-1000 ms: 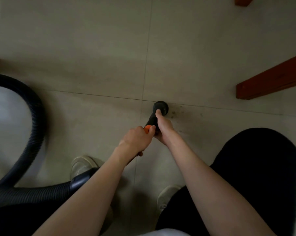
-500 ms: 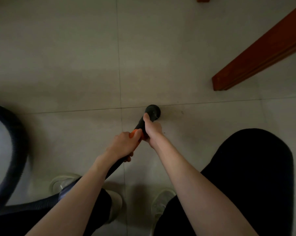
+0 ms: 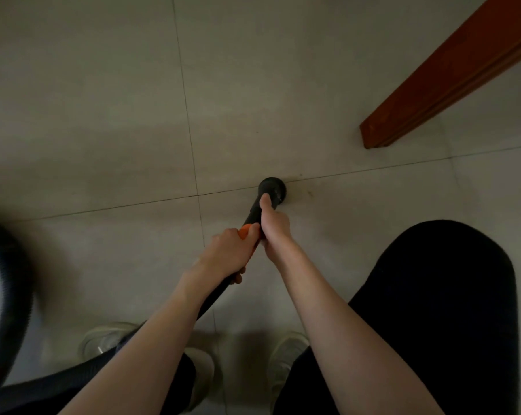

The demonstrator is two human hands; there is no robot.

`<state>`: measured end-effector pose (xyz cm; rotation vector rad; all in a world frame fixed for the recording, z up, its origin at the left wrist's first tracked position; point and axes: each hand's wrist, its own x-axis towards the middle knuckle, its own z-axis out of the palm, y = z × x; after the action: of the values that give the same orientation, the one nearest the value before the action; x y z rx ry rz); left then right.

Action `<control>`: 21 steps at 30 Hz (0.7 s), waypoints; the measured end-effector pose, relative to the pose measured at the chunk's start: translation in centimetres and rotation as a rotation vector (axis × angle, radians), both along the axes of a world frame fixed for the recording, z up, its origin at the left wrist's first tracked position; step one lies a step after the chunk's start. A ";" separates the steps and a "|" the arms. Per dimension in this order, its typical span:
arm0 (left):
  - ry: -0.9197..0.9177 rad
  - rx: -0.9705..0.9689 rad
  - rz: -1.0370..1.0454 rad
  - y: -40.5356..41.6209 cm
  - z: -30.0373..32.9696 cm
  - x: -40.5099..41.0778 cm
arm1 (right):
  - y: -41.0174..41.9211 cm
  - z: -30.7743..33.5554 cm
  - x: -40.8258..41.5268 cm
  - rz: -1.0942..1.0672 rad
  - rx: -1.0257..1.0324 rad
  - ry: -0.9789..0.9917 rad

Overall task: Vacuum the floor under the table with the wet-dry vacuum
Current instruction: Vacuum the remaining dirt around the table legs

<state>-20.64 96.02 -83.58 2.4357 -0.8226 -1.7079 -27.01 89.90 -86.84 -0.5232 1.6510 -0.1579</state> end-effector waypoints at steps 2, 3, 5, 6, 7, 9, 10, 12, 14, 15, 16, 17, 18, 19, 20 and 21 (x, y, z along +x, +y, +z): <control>0.008 -0.007 -0.012 -0.5 0.0 -0.6 | -0.4 0.0 -0.6 -0.011 -0.012 0.014; 0.014 -0.010 -0.014 -0.8 0.0 -1.0 | -0.6 -0.1 -0.9 -0.013 -0.018 0.023; 0.025 -0.016 -0.021 -1.2 0.0 -1.6 | -0.9 -0.3 -1.7 -0.029 -0.028 0.046; 0.033 -0.017 -0.030 -1.5 -0.1 -2.0 | -1.1 -0.3 -2.1 -0.045 -0.032 0.054; 0.042 -0.017 -0.038 -1.7 -0.1 -2.4 | -1.2 -0.2 -2.5 -0.060 -0.034 0.058; 0.050 -0.017 -0.059 -2.1 -0.3 -3.1 | -1.6 -0.1 -3.2 -0.089 -0.033 0.053; 0.046 -0.020 -0.071 -2.4 -0.4 -3.5 | -1.8 0.0 -3.6 -0.104 -0.032 0.049; 0.040 -0.032 -0.089 -2.9 -0.5 -4.0 | -2.2 0.2 -4.1 -0.145 -0.031 0.035; 0.033 -0.053 -0.120 -3.4 -0.5 -4.6 | -2.7 0.2 -4.6 -0.188 -0.028 0.014; 0.024 -0.064 -0.146 -3.7 -0.5 -4.9 | -2.8 0.2 -4.8 -0.207 -0.024 0.001; 0.013 -0.074 -0.172 -3.9 -0.6 -5.1 | -3.0 0.1 -5.0 -0.221 -0.023 -0.012; 0.004 -0.083 -0.191 -4.0 -0.7 -5.1 | -3.2 0.1 -5.2 -0.225 -0.023 -0.022; 0.001 -0.090 -0.198 -4.0 -0.8 -5.1 | -3.4 0.0 -5.2 -0.224 -0.026 -0.029; 0.003 -0.094 -0.194 -3.9 -0.9 -4.9 | -3.6 0.0 -5.1 -0.223 -0.029 -0.039; 0.009 -0.096 -0.181 -3.6 -1.0 -4.6 | -3.8 0.0 -4.9 -0.222 -0.029 -0.050; 0.015 -0.095 -0.163 -3.4 -1.1 -4.2 | -3.9 -0.1 -4.6 -0.220 -0.030 -0.065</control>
<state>-24.85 92.65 -84.70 2.3495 -1.1010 -1.6925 -31.58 85.96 -86.95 -0.3535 1.6422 -0.3584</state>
